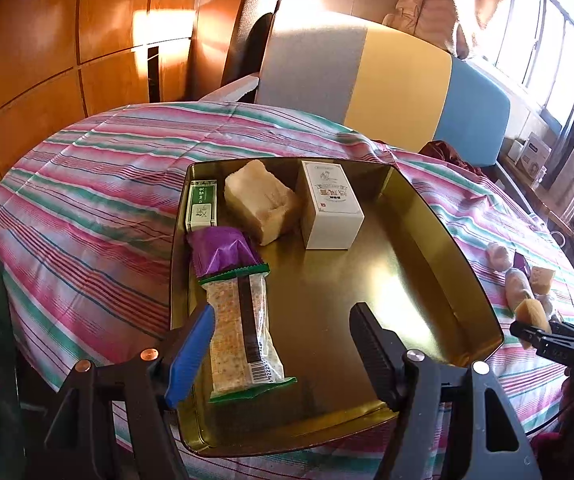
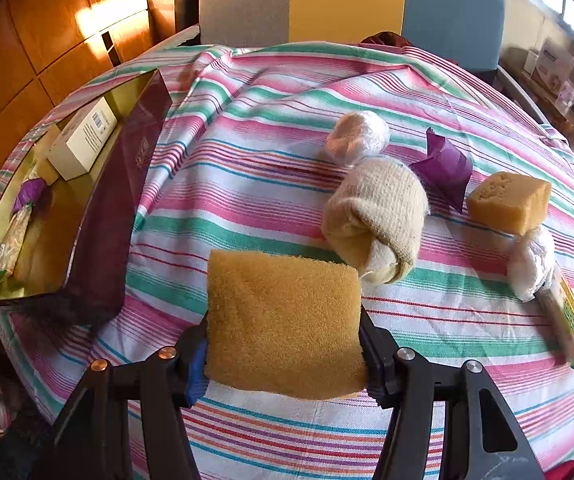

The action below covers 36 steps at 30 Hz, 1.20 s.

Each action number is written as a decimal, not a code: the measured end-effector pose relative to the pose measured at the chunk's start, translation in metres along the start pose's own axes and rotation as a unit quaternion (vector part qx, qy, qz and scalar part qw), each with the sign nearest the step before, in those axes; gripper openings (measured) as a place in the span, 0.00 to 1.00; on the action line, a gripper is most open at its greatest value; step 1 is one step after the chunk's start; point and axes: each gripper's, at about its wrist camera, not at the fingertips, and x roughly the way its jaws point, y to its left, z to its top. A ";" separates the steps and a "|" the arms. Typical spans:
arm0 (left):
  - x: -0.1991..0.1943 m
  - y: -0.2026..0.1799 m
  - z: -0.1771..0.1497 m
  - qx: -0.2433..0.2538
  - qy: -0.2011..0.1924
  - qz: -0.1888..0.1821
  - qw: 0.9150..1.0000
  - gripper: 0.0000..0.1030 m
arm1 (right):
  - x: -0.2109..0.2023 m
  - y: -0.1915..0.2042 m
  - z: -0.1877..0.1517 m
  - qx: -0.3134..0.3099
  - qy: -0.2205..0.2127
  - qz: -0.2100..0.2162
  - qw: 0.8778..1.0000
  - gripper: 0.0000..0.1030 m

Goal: Organize objects
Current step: 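Carry the yellow sponge into the tray beside the white box and release with right gripper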

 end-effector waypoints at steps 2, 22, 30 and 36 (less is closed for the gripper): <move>0.000 0.003 -0.001 -0.003 0.002 0.000 1.000 0.69 | -0.008 0.004 0.009 0.005 -0.009 0.007 1.000 0.59; 0.004 0.067 -0.002 -0.083 0.001 0.012 0.996 0.69 | 0.049 0.166 0.162 -0.083 -0.023 0.053 0.995 0.62; 0.006 0.066 -0.002 -0.079 0.000 0.016 0.997 0.69 | 0.071 0.182 0.180 -0.080 -0.016 0.086 0.993 0.89; 0.001 0.055 -0.002 -0.067 -0.004 0.009 0.998 0.69 | 0.044 0.167 0.159 -0.076 -0.044 0.089 0.992 1.00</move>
